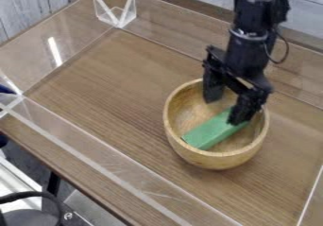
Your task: Remove the green block from inside the brown bowl and put it on the table
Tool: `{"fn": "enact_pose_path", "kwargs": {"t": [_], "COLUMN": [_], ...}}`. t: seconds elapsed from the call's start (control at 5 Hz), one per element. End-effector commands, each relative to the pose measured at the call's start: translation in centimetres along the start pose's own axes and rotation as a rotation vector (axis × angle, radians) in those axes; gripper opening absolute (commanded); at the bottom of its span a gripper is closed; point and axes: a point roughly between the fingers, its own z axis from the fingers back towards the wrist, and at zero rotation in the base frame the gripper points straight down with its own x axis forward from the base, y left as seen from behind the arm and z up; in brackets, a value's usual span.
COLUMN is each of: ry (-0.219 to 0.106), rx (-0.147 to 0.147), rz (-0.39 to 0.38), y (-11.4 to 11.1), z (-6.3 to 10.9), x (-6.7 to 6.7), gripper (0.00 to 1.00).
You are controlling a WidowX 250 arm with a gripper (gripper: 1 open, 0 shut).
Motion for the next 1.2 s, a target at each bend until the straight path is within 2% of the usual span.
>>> {"fn": "enact_pose_path", "kwargs": {"t": [0.0,0.2,0.4,1.0], "ry": [-0.032,-0.032,-0.033,-0.083], "rx": [0.013,0.018,0.020,0.043], "rz": [-0.025,-0.041,-0.047,-0.067], "y": [-0.3,-0.5,-0.5,-0.6], "z": [0.3,-0.4,-0.8,0.4], "x": [0.8,1.1,1.3,1.2], "gripper": [1.00,1.00,0.00,0.00]}}
